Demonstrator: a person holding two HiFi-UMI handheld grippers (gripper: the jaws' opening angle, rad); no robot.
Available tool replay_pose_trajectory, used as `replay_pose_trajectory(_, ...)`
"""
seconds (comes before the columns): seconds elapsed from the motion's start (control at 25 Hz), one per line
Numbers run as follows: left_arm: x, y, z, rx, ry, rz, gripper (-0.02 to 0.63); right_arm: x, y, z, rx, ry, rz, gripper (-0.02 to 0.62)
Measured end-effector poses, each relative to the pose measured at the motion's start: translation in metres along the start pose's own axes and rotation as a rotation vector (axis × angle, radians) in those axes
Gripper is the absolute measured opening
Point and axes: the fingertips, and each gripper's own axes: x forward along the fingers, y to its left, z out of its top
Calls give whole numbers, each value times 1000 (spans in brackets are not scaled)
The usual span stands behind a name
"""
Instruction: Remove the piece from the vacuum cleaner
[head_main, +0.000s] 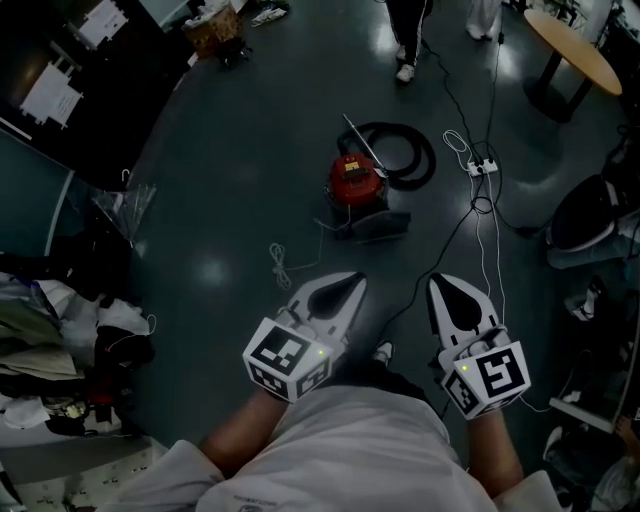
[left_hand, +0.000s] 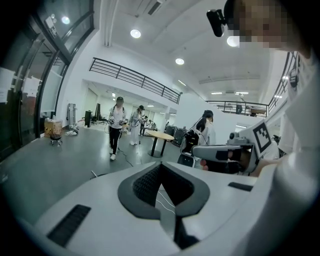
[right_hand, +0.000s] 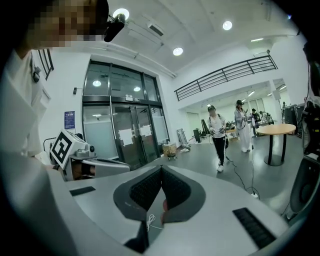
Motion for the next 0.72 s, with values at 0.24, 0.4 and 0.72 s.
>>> replay_pose_trajectory(0.24,10,-9,-10,14,23,9,6,1,-7,-10,20,4,22,16)
replay_pose_trajectory(0.4,18,-5,-13,14,37,16,6,10,-9,-14,17,15,39,17)
replay_pose_trajectory(0.72,38,32,-19,2,61,0,6,55,-14,-21,10,58,42,17)
